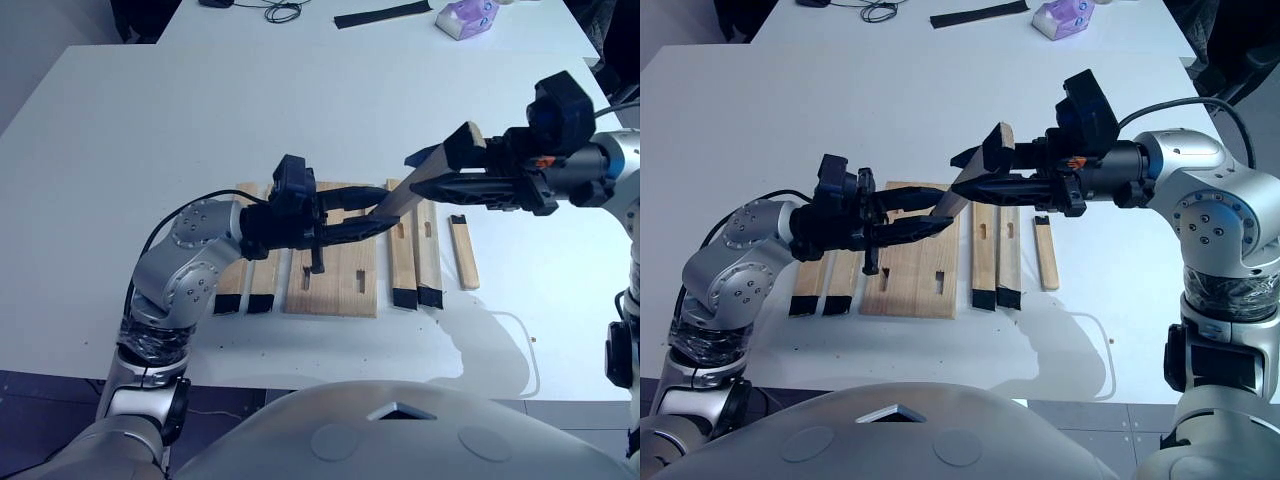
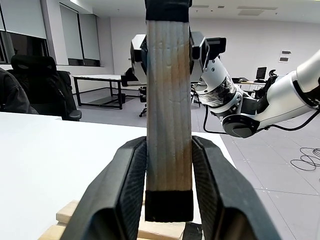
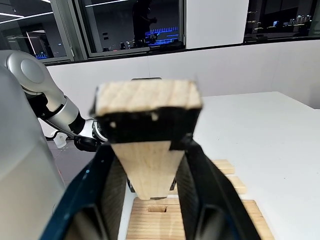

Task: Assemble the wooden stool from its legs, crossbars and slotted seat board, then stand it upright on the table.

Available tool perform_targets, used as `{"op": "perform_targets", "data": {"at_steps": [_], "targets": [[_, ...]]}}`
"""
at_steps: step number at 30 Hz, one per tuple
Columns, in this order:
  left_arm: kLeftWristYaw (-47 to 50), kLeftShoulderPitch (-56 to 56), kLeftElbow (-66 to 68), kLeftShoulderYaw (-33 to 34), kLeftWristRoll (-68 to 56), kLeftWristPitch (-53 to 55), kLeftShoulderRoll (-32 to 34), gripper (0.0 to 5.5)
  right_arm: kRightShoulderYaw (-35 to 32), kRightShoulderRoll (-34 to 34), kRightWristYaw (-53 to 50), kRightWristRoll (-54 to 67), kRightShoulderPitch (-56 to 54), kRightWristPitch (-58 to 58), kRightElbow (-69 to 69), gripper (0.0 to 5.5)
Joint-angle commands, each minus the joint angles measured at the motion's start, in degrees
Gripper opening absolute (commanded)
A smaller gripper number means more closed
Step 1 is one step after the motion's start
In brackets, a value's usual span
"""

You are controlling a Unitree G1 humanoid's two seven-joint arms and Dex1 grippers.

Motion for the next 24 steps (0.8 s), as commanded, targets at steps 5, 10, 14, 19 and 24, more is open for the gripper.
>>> {"op": "perform_targets", "data": {"at_steps": [5,10,14,19,24], "targets": [[-0.86,-0.47,0.72,-0.18,0.72,-0.17,0.96,1.3,0.35,-1.29,1.1,-2.0,-0.55,-0.73,0.35,1.3],[-0.92,-0.7,1.13,-0.07,0.97,-0.13,1.15,1.3,0.58,-1.59,1.2,-3.95,0.04,-1.45,0.55,1.3],[-0.67,-1.2,1.55,-0.02,1.44,-0.29,0.9,1.3,1.19,-1.68,1.63,-5.18,0.72,-2.29,0.25,1.3],[-0.43,-1.75,2.5,-1.0,4.08,-0.6,1.08,1.3,1.85,-1.47,1.44,-6.33,1.13,-3.22,-0.29,1.3],[-2.25,-0.53,5.01,-4.58,11.21,-2.77,4.42,2.08,2.07,-1.2,0.64,-8.26,1.02,-4.58,-0.54,1.3]]}}
